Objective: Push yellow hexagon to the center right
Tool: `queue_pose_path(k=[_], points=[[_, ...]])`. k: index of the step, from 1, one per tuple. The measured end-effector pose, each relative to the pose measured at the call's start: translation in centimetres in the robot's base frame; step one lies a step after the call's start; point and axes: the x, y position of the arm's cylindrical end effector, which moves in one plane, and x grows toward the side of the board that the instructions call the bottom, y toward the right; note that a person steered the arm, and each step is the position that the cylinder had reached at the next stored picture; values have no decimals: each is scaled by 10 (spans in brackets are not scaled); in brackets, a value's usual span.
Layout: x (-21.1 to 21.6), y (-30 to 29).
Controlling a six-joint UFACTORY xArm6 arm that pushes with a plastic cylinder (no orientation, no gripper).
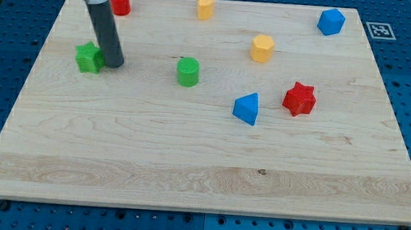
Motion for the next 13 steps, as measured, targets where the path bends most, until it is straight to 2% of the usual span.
queue_pose_path(k=[3, 6, 8, 13], points=[[-44, 97], [-65, 214], [-33, 279], [21, 322]])
